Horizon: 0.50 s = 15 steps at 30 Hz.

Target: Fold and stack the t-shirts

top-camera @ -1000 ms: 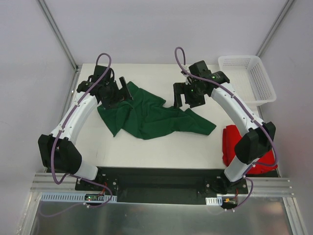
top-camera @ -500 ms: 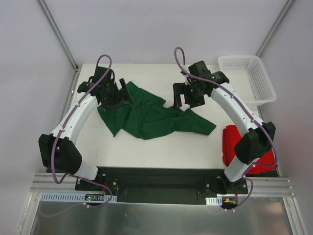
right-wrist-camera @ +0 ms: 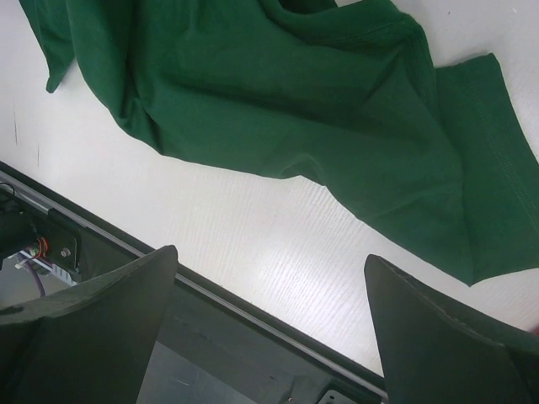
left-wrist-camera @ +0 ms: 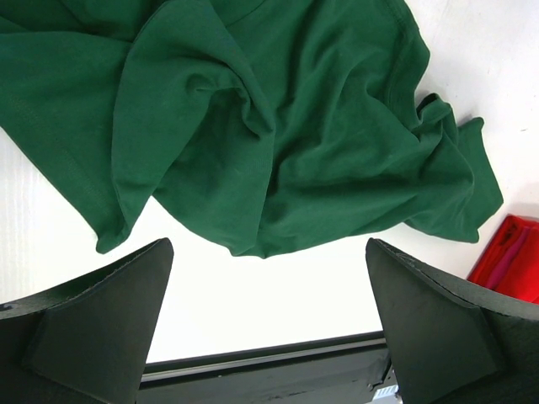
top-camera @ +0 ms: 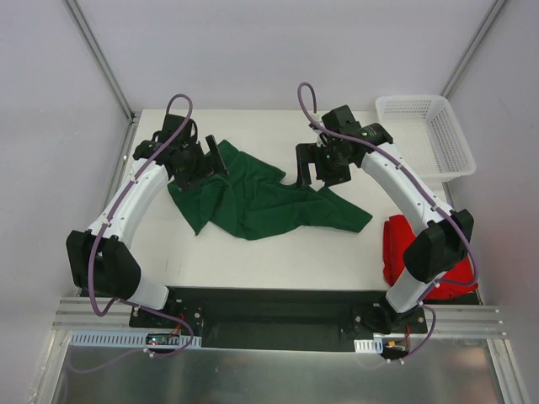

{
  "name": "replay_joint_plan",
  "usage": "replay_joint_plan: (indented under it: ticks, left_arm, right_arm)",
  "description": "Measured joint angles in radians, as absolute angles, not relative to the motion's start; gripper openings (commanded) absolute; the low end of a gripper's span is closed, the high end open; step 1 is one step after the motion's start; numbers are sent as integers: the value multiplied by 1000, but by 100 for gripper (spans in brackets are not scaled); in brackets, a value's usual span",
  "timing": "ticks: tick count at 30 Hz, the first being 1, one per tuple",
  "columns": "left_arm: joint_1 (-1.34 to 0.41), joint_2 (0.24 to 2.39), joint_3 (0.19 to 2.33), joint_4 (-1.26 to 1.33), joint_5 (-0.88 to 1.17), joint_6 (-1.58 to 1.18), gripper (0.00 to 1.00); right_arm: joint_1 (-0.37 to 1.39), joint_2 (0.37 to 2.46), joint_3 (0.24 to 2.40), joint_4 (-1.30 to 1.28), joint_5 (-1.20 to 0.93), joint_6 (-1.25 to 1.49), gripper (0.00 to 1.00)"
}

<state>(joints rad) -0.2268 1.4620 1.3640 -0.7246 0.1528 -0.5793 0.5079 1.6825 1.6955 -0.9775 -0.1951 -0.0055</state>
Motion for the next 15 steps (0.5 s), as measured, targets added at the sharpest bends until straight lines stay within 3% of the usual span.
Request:
replay_joint_plan:
  ticks: [15]
  left_arm:
    - [-221, 1462, 1364, -740, 154, -561, 99]
  right_arm:
    - [525, 1682, 1688, -978, -186, 19, 96]
